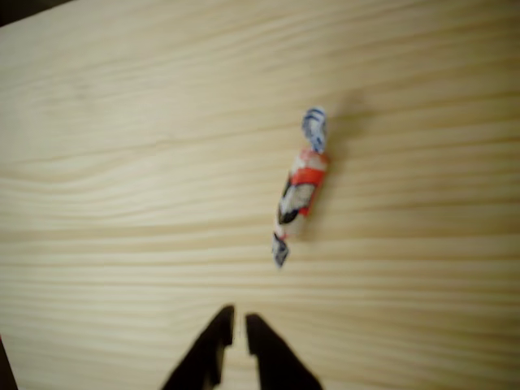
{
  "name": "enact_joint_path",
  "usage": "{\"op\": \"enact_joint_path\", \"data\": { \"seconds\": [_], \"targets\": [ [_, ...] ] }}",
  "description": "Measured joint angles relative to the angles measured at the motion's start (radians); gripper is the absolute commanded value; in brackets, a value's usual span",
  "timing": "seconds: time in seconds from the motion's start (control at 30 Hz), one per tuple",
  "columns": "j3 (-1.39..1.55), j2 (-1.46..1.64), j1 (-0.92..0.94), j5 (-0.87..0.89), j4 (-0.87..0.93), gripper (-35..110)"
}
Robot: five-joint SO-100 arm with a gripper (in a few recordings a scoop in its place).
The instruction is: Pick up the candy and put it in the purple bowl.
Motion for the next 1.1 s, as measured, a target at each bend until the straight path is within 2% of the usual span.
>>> {"op": "enact_joint_path", "data": {
  "seconds": [0.3, 1.1],
  "targets": [
    [-0.032, -0.052, 0.002, 0.037, 0.005, 16],
    [-0.098, -0.249, 0.012, 0.060, -0.129, 16]
  ]
}}
